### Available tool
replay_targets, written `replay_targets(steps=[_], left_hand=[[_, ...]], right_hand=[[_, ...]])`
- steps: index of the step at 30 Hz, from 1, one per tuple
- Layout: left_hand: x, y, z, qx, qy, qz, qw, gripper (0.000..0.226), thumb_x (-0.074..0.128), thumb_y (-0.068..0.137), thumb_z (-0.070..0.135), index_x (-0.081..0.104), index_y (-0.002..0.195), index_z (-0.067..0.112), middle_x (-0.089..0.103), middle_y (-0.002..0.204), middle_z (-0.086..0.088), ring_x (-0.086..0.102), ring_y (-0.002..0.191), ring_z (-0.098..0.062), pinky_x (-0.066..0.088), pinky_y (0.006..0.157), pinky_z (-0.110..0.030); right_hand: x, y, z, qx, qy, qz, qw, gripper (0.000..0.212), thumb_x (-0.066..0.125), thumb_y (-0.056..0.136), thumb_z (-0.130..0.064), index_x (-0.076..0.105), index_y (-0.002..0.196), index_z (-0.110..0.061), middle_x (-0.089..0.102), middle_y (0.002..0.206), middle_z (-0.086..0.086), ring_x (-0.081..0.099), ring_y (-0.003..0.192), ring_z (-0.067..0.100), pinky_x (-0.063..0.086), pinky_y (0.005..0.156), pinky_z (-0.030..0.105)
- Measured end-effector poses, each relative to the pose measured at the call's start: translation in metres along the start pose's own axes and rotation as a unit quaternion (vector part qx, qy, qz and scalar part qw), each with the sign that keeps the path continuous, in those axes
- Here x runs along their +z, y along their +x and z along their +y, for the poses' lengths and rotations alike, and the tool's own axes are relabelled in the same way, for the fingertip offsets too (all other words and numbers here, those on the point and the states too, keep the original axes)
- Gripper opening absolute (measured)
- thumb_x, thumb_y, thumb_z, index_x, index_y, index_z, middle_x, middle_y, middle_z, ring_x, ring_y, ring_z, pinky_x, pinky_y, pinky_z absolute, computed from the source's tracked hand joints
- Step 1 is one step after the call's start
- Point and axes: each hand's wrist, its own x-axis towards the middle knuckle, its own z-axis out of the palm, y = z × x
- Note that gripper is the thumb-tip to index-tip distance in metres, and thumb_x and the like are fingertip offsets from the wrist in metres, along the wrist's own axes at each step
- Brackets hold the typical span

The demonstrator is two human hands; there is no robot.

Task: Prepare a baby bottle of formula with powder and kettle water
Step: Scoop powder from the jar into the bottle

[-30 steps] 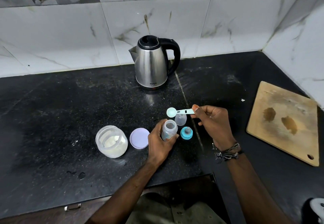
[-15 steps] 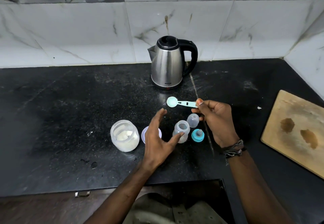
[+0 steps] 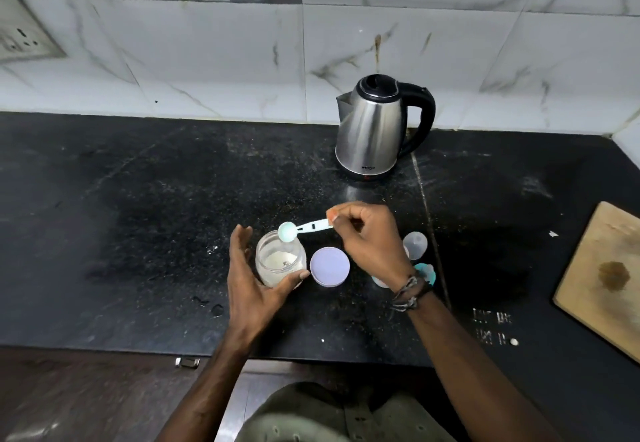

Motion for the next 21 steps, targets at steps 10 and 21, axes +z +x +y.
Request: replay_targets(steps=[10, 21], left_hand=[[-0.006, -0.001, -0.022, -0.026, 0.038, -0.042, 0.998, 0.116, 0.086, 0.057, 0.057, 0.039, 0.154, 0.013, 0.054, 0.146, 0.010, 0.055, 0.133, -0.009, 0.048, 0.113, -0.041], [-0.013, 0.003, -0.030, -0.028, 0.022, -0.054, 0.998, 0.098, 0.096, 0.064, 0.044, 0.049, 0.147, 0.018, 0.062, 0.142, 0.005, 0.060, 0.130, -0.010, 0.052, 0.107, -0.047]], right_hand=[[0.052, 0.007, -0.029, -0.071, -0.374, -0.177, 0.908, 0.028, 0.059, 0.096, -0.026, 0.074, 0.090, -0.004, 0.057, 0.140, 0.010, 0.055, 0.120, 0.033, 0.049, 0.095, 0.039], [0.085, 0.014, -0.044, 0.011, -0.412, -0.230, 0.881, 0.042, 0.064, 0.087, -0.019, 0.033, 0.058, -0.016, 0.052, 0.079, 0.004, 0.058, 0.103, 0.034, 0.046, 0.075, 0.036]])
